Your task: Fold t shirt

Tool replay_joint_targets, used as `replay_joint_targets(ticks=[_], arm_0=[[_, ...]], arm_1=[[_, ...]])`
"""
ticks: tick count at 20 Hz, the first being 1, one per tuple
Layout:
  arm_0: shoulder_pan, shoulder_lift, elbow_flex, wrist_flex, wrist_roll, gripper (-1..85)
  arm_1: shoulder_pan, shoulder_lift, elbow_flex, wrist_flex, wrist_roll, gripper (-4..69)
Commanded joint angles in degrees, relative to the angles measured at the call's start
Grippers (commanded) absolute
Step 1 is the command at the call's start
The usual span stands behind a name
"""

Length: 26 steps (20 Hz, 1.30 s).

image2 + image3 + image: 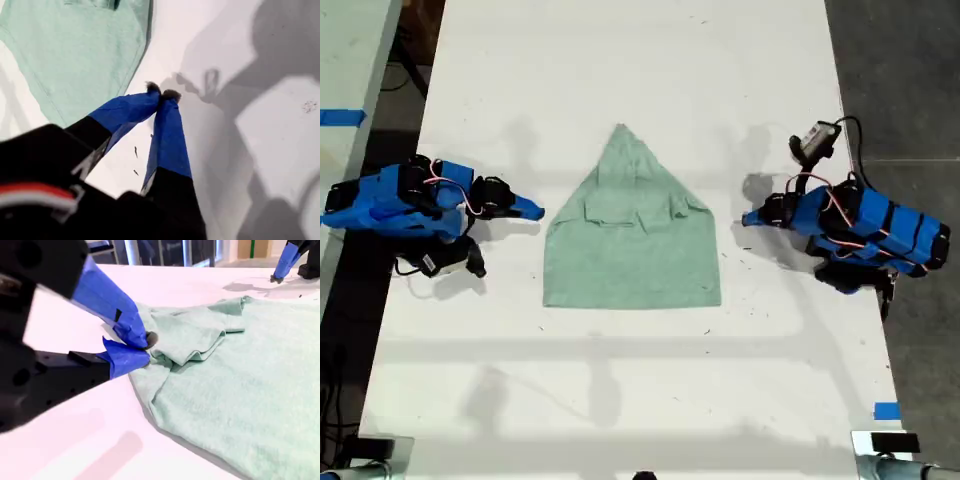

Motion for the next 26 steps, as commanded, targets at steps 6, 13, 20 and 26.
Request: replay_joint_targets(ticks=[6,13,20,26], arm_0=[[-1.14,0.35,0.70,-1.41,-0.97,0.0],[-0.79,0.35,0.70,-1.32,-0.97,0.0],[-1.05,0.35,0.70,-1.41,-1.05,0.0],[-2.29,0.35,0.70,-1.32,-0.97,0.0]], arm_1=[[0.88,0.79,2.81,-1.67,-2.11,1.4],[1.32,0.79,3.34,-1.93,-0.44,1.4],[1.41,0.79,3.78,-2.81,0.97,1.5],[0.00,0.79,3.08,-1.05,1.05,1.5]])
